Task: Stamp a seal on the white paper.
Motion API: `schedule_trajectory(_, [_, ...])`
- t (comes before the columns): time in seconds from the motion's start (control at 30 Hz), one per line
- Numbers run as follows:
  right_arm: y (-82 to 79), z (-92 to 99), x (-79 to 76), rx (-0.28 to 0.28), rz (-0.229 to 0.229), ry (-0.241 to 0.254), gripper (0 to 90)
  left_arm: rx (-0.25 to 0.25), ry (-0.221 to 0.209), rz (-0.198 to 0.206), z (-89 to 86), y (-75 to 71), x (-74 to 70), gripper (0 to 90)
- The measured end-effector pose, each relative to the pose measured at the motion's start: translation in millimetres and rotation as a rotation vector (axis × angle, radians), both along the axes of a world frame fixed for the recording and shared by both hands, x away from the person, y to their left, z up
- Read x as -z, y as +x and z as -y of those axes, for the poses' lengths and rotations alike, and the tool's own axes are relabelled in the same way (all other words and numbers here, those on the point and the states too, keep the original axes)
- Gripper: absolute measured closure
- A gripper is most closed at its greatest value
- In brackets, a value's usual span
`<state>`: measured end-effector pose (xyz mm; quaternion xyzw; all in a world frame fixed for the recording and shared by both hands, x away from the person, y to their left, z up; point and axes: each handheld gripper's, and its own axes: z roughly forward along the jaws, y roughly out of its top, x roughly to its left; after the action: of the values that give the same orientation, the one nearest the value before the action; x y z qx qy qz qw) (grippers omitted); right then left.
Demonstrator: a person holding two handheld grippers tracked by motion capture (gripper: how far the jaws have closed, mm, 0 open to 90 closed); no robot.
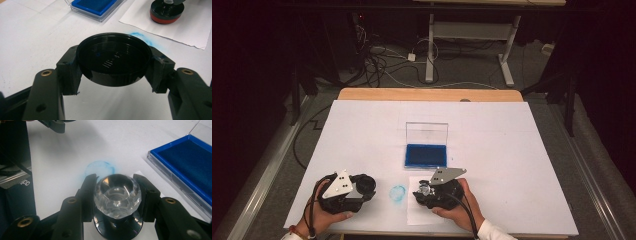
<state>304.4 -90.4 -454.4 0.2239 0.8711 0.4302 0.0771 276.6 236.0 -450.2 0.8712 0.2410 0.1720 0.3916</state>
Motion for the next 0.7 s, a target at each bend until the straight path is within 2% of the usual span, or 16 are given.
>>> schedule_trajectory(0.5, [-0.4, 3.2, 2.1, 0.021, -0.016, -0.025, 57.0, 0.002, 0.000, -0.004, 0.0, -0.5, 0.4, 36.6])
schedule_trajectory(0.7, [1.3, 2.3, 3.6, 0.022, -0.028, -0.017, 57.0, 0.007, 0.005, -0.006, 1.4, -0.9, 0.8, 36.6])
